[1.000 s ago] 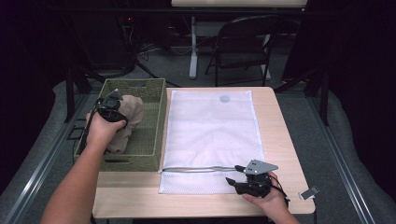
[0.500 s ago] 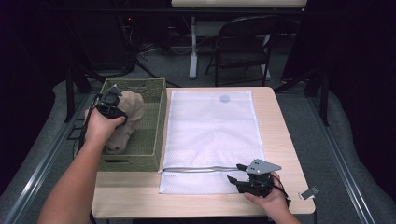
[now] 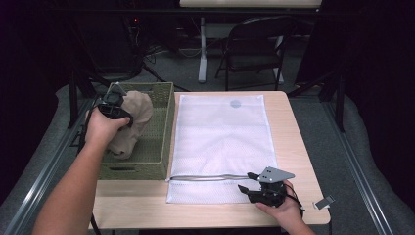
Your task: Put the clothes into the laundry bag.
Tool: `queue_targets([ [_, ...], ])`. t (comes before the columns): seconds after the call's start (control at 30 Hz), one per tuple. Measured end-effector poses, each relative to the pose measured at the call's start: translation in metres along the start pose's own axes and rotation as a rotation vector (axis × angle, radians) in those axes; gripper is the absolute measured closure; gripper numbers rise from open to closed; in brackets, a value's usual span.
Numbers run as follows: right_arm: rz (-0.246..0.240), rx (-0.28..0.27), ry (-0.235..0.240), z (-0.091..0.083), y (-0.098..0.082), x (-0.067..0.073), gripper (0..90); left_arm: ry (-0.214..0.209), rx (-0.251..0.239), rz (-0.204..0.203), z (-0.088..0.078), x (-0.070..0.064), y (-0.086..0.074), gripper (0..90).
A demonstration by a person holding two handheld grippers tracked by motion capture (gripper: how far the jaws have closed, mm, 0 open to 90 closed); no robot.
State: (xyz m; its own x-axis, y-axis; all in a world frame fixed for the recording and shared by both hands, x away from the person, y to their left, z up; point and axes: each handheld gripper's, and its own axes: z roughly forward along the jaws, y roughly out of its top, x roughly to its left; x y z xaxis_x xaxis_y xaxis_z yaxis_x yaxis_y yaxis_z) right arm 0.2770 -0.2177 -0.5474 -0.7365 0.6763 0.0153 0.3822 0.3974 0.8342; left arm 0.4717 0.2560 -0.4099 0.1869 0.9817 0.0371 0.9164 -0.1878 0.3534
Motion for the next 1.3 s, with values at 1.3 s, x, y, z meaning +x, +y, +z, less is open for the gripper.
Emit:
queue_targets([
  [1.3,-0.035,0.015,0.005,-0.009,0.029,0.006,45.8,-0.066,-0.062,0.119,-0.055,-0.024,-0.005,48.7],
])
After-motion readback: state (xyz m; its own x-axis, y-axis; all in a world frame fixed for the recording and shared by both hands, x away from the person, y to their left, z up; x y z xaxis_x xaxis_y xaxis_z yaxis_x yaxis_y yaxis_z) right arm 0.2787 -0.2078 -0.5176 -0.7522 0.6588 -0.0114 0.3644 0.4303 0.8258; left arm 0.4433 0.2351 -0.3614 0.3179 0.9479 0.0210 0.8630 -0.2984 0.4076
